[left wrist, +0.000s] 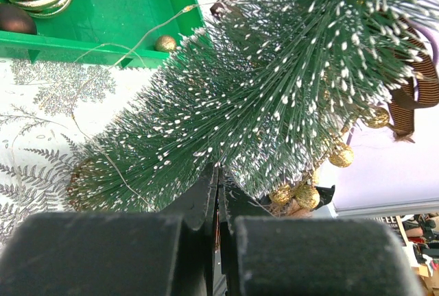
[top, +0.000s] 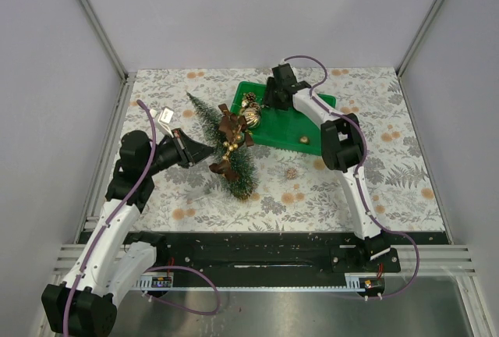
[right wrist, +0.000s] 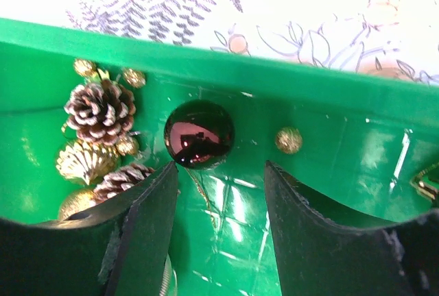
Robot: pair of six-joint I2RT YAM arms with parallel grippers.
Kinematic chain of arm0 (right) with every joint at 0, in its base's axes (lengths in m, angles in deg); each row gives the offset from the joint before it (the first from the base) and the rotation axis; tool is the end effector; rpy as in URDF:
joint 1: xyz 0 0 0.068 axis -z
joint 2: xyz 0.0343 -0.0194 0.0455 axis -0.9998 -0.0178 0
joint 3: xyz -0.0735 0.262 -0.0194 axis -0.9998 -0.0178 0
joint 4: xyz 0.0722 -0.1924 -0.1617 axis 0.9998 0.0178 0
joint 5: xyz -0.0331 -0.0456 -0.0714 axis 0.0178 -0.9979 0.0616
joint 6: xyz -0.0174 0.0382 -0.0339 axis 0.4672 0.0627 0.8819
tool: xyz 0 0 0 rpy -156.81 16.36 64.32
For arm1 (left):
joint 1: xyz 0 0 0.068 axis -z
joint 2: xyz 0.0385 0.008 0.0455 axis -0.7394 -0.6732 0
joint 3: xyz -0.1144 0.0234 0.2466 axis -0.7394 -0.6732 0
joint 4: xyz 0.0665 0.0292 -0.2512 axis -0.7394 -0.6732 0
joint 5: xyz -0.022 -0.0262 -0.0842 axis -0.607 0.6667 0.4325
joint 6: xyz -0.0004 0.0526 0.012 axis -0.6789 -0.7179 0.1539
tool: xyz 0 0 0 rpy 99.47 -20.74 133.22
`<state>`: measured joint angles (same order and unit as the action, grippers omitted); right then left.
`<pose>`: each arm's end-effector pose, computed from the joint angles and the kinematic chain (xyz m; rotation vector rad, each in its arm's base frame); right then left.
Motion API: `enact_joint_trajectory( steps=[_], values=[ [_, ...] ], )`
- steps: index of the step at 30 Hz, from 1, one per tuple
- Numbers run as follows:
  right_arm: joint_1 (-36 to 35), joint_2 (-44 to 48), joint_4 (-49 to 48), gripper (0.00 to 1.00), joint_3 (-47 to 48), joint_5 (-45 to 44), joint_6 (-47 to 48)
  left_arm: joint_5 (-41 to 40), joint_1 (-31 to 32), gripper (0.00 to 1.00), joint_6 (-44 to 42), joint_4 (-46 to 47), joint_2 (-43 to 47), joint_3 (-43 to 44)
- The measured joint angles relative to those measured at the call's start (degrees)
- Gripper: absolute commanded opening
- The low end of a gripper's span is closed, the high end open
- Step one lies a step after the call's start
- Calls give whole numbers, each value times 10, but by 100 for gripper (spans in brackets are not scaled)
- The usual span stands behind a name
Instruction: Decorate the small christmas tree
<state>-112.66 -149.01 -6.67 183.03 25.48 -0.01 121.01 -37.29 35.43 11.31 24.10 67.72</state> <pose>0.5164 0.2247 0.1614 0.1367 2.4005 0.3893 0.1748 -0.0559 0.3094 0.0549 1.9171 -1.2504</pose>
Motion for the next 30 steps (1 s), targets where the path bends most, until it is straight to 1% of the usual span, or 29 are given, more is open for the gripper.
enact_joint_trajectory(
  steps=[5,13,19,22,27,30],
  values=[
    [0,-24,-17,61,32,0,-10,1,0,0,0,2,0,-3],
    [-4,-43,-32,59,57,-5,-22,4,0,0,0,8,0,-5],
    [-5,-44,-42,49,54,-15,-26,6,0,0,0,8,0,-5],
    [-6,-41,-66,43,37,-19,-27,6,0,0,0,8,0,-5],
    [-7,-11,-110,33,-26,-27,-30,6,-1,0,0,9,0,-5],
    [-7,13,-127,30,-69,-32,-30,6,-1,0,0,9,0,-5]
  ],
)
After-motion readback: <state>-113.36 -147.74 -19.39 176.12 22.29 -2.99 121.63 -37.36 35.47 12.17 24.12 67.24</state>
